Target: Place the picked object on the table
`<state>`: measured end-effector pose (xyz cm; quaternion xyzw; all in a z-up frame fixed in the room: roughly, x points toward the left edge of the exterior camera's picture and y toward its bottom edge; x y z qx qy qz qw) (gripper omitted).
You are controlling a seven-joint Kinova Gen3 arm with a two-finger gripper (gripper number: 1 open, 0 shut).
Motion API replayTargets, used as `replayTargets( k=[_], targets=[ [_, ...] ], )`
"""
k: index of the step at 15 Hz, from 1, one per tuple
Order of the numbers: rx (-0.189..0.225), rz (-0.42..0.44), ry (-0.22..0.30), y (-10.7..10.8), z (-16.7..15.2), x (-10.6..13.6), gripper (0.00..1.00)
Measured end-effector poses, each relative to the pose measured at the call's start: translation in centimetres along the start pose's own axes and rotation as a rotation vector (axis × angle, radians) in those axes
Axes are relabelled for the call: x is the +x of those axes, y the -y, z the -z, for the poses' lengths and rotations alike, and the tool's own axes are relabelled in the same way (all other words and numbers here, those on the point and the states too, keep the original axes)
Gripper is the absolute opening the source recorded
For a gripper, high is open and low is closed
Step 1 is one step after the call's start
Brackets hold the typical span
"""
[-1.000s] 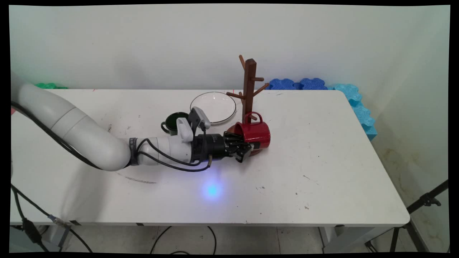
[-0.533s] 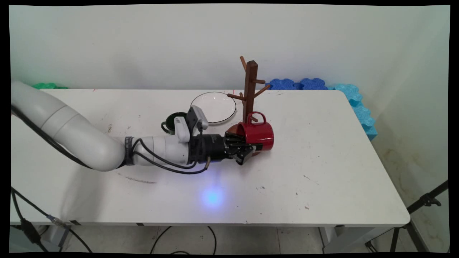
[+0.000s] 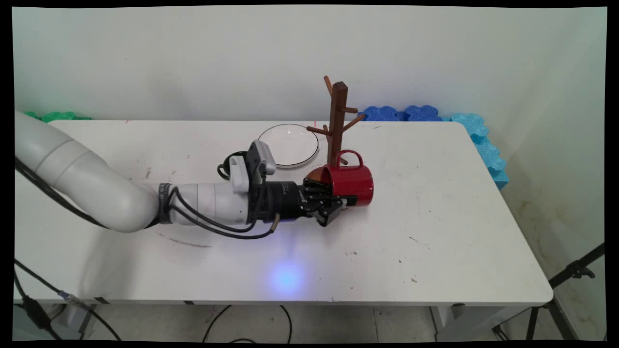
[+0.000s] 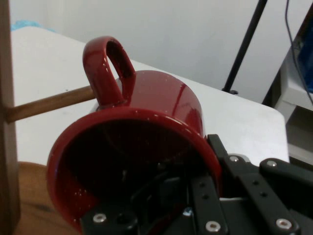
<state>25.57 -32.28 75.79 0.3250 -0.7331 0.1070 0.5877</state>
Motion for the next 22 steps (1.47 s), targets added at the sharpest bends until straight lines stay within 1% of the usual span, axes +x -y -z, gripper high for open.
replayTargets(
  k=[4, 10, 18, 22],
  targets=[
    [-0.013, -0.005, 0.002, -0.7, 1.0, 1.0, 0.0],
    [-0.021, -0.009, 0.011, -1.3, 3.0, 3.3, 0.0],
    [-0.05, -0.025, 0.025, -1.7, 6.7, 7.4, 0.0],
    [-0.053, -0.034, 0.05, -1.4, 8.5, 9.7, 0.0]
  ],
)
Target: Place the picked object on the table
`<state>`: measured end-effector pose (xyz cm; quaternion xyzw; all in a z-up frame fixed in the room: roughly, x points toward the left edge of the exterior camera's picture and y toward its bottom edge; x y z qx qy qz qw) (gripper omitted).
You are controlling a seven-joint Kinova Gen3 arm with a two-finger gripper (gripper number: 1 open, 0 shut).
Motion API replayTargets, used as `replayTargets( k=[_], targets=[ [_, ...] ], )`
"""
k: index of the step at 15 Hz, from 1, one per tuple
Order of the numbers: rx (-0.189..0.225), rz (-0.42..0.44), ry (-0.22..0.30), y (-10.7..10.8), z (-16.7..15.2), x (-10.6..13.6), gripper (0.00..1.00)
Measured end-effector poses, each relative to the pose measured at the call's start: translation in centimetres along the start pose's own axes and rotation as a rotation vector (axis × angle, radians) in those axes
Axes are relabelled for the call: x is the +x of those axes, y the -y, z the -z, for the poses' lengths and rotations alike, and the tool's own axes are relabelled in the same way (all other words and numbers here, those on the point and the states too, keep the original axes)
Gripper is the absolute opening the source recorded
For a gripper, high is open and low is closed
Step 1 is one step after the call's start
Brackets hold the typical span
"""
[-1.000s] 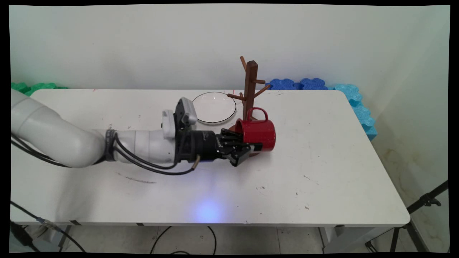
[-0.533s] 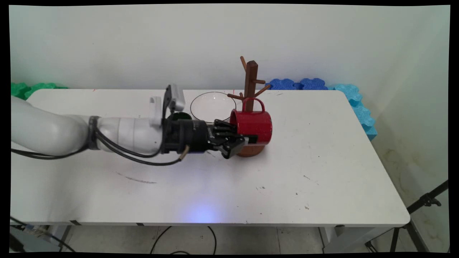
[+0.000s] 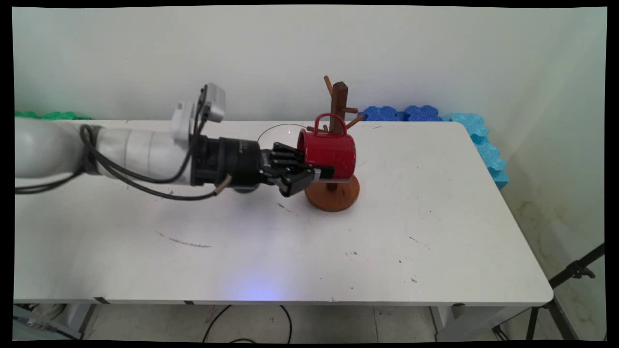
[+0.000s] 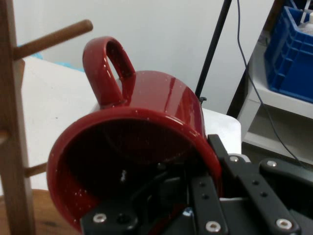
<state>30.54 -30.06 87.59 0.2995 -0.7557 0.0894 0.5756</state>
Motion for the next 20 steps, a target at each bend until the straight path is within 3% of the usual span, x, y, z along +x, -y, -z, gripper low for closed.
replayTargets(
  k=[10, 15, 20],
  targets=[
    [-0.011, -0.017, 0.097, 1.5, 4.8, 5.6, 0.0],
    [-0.011, -0.038, 0.185, 2.8, 7.4, 7.9, 0.0],
    [-0.003, -0.067, 0.31, 4.1, 10.2, 9.5, 0.0]
  ],
)
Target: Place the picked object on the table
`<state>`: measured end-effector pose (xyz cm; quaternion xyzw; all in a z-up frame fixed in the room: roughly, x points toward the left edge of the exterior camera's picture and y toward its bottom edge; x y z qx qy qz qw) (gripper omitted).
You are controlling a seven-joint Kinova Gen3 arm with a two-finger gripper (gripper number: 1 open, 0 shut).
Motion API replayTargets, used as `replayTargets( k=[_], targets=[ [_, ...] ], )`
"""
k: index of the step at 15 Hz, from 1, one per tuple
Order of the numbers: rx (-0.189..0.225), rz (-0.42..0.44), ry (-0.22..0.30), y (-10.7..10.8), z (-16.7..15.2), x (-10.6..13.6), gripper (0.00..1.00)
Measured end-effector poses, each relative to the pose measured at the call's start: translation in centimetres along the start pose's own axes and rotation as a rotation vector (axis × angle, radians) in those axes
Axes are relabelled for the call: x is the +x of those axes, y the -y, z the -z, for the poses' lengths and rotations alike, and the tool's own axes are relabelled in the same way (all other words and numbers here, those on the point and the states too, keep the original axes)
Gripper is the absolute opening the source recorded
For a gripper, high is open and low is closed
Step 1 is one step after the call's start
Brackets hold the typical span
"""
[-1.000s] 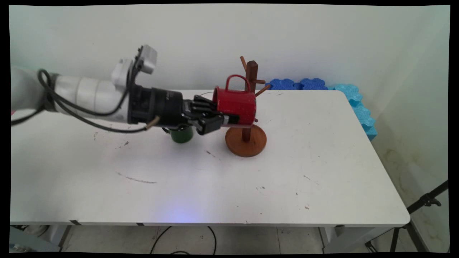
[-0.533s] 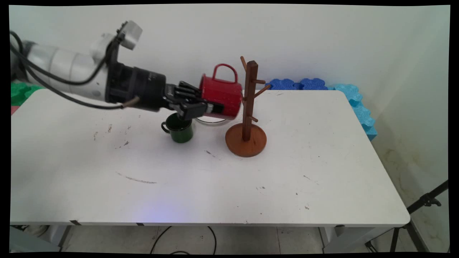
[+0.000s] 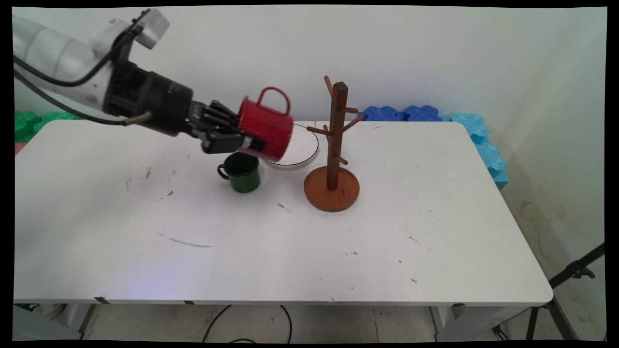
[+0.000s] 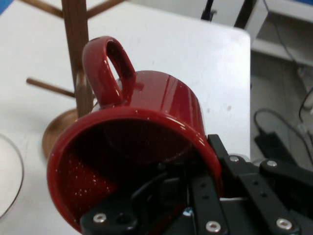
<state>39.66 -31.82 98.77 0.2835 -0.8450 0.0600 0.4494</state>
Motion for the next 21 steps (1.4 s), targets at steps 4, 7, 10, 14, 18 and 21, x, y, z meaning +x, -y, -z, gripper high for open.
replayTargets(
  k=[4, 7, 10, 14, 18, 21],
  targets=[
    [-0.003, -0.049, 0.129, 0.6, 2.1, 0.0, 0.0],
    [0.01, -0.071, 0.223, 1.0, 2.7, -0.2, 0.0],
    [0.03, -0.106, 0.333, 1.7, 2.1, -0.2, 0.0],
    [0.06, -0.15, 0.479, 2.7, 0.1, 0.0, 0.0],
    [0.072, -0.174, 0.608, 3.4, -2.3, -0.1, 0.0],
    [0.065, -0.185, 0.677, 3.6, -4.3, -0.4, 0.0]
  ],
)
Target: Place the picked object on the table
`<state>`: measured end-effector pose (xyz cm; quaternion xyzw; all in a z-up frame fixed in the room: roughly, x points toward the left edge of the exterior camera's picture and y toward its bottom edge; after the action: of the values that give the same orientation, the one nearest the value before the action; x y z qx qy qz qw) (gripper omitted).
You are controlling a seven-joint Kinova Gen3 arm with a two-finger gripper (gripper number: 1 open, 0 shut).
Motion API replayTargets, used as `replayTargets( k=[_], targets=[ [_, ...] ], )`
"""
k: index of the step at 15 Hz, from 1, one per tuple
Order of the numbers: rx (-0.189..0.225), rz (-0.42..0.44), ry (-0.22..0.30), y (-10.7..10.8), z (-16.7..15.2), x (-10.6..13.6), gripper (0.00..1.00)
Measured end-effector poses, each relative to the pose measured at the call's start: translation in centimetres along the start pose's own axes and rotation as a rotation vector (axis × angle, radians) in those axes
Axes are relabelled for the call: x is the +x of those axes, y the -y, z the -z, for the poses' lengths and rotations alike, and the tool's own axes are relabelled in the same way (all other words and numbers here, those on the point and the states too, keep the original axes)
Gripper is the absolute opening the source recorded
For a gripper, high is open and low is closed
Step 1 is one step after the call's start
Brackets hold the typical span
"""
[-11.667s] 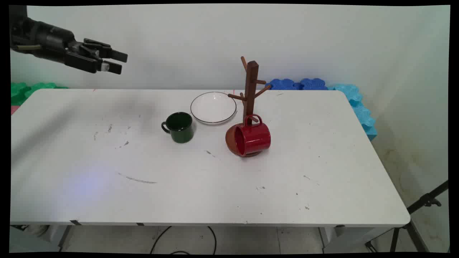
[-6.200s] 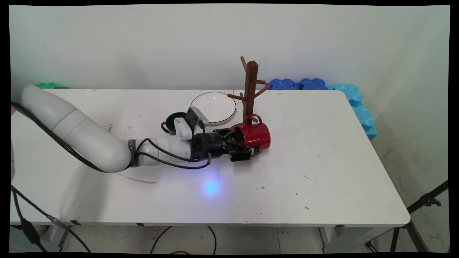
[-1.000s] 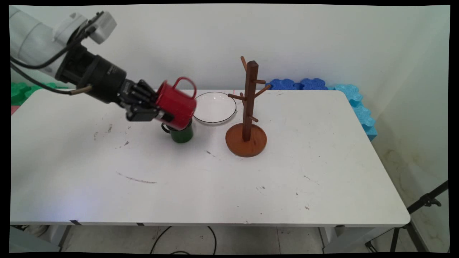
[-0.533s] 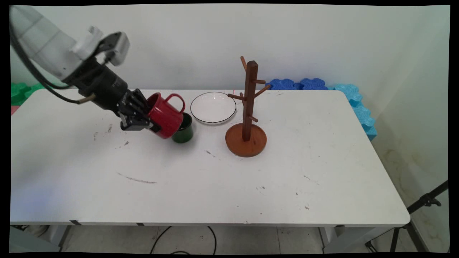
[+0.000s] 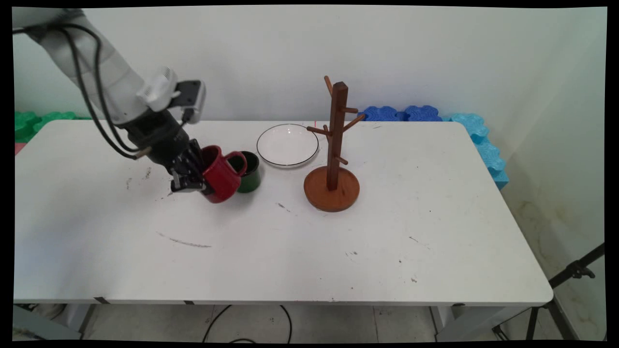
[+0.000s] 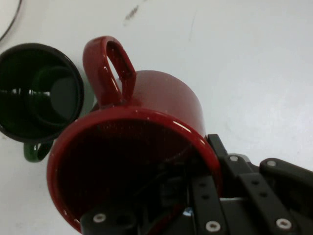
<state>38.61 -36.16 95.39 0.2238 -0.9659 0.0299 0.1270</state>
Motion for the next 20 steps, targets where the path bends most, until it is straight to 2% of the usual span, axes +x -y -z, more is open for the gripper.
replayTargets(
  k=[3, 7, 20],
  targets=[
    [0.0, -0.019, 0.055, 0.2, -1.7, 0.8, 0.0],
    [0.001, -0.043, 0.104, 0.1, -3.7, 1.7, 0.0],
    [-0.006, -0.063, 0.123, -1.7, -7.9, 3.7, 0.0]
  ],
)
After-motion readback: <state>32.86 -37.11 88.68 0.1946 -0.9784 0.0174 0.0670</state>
